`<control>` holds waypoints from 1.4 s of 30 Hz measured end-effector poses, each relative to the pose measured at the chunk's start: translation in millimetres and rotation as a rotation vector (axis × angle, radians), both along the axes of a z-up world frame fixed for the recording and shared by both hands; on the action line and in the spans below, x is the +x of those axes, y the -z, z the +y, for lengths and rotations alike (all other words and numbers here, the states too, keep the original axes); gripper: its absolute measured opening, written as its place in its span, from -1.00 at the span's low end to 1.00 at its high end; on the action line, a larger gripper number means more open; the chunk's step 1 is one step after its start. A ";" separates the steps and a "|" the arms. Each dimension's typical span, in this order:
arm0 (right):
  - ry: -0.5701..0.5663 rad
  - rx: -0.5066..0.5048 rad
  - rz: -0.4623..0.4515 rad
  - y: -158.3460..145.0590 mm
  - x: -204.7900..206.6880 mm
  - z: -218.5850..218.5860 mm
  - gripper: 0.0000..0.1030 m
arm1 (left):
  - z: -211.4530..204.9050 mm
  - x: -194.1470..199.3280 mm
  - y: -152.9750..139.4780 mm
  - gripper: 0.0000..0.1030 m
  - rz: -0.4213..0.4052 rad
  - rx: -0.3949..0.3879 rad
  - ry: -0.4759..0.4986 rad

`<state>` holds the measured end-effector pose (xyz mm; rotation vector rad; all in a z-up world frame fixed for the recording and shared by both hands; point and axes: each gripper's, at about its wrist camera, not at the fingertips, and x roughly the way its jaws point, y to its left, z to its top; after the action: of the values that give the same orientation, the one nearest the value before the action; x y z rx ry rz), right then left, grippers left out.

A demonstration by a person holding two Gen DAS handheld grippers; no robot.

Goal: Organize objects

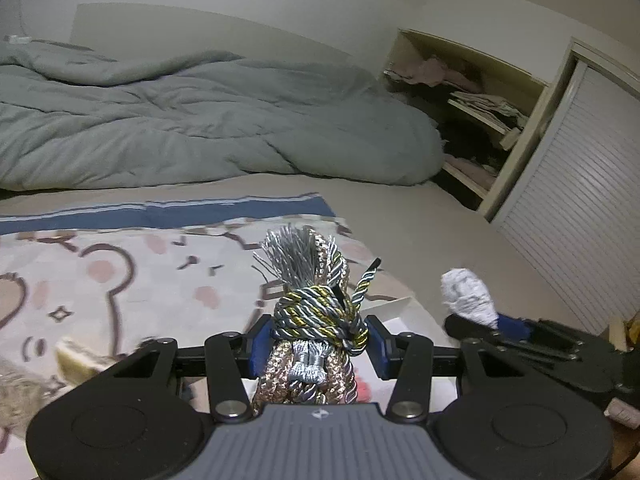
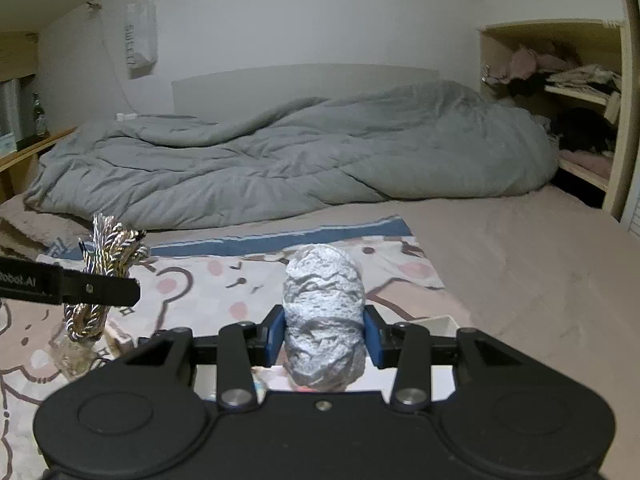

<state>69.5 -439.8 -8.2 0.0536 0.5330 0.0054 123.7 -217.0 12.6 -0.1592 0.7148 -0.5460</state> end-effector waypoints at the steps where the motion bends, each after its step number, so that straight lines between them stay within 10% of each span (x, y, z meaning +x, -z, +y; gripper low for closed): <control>1: 0.009 0.001 0.004 1.8 2.6 -3.9 -0.19 | -6.9 1.6 0.4 -0.04 0.001 -0.005 0.009; 29: 0.148 0.003 0.141 71.0 43.4 -75.6 -0.18 | -106.4 56.3 122.8 -0.04 0.322 -0.369 0.101; 33: 0.163 0.010 0.152 79.5 48.7 -77.4 -0.13 | -112.3 63.8 131.3 0.45 0.350 -0.326 0.095; 42: 0.181 0.002 0.196 88.5 50.3 -81.3 -0.02 | -103.8 66.8 132.6 0.50 0.346 -0.261 0.083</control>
<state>119.8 -521.1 -96.8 0.1052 0.7223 -0.1773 190.5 -320.8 -119.9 -0.4772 0.9877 -0.6998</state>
